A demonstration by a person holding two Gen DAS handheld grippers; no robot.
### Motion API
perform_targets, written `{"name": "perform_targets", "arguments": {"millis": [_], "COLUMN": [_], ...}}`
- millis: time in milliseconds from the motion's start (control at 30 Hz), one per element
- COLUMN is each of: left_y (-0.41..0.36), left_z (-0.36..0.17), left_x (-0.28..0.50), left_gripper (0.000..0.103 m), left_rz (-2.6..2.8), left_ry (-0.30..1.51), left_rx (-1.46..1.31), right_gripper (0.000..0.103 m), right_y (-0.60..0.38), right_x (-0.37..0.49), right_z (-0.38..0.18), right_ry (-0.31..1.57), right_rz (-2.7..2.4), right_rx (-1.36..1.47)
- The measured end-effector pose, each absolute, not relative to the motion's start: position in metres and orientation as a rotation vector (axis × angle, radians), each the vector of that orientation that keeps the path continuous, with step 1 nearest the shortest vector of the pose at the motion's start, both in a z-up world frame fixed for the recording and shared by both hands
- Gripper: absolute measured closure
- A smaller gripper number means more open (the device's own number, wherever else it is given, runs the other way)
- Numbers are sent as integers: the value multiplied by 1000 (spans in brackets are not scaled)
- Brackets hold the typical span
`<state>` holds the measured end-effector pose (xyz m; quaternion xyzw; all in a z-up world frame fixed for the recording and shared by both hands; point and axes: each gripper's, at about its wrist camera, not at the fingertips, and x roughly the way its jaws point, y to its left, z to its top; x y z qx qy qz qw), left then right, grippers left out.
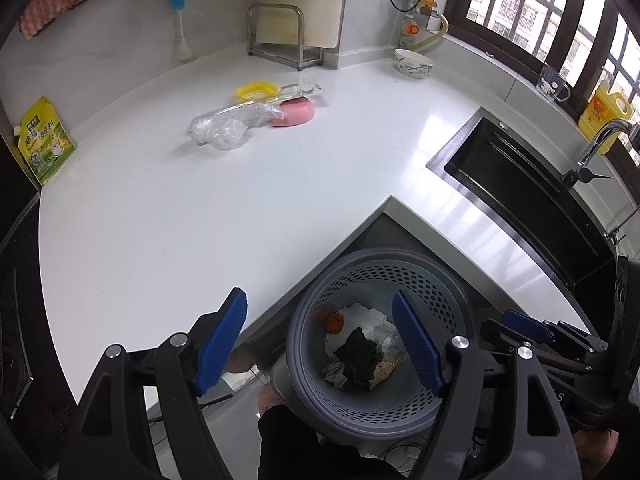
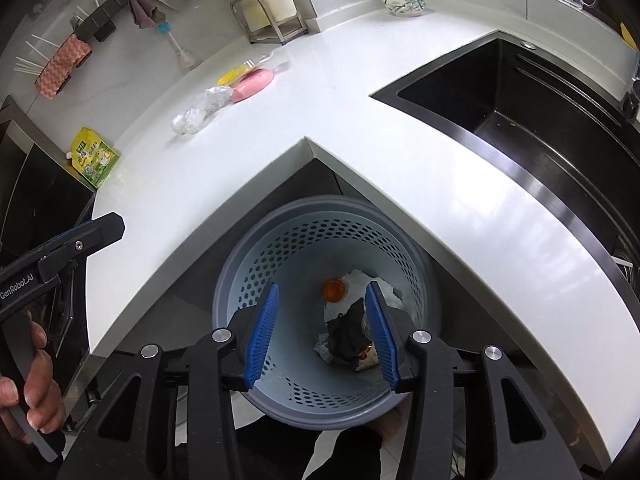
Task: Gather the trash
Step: 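Move both open tools back to the clear bag and packaging tray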
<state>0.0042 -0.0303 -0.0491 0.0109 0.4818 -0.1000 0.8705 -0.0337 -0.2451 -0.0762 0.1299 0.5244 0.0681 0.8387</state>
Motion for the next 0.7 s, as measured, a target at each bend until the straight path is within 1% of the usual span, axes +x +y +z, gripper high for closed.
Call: {"name": "perform_targets", "arguments": {"millis": [33,100,200,333,700], "left_y": [-27,-20,-10,3,42], "left_z": [-47,-43,-39,-34,-31], "left_x": [6,11,20,33,75], "left_gripper": [25,24,24,19,15], "left_rz": [-201,-191,-177,-153,-109], "left_ry": [1004,994,985,972,963], "left_rx": [22,19,19,20,26], "right_gripper": [59,57,56,56,54], "right_y": [-243,-239,-231,-218,-179], "right_x": [-32,-26,-16,-2,40], "right_z": [-74,-71,-66,-63,-54], "right_ry": [1106,1096,1085,1081,1067], "right_rz": [145,146,146,150,151], "right_rx": [275,275,276,271,243]}}
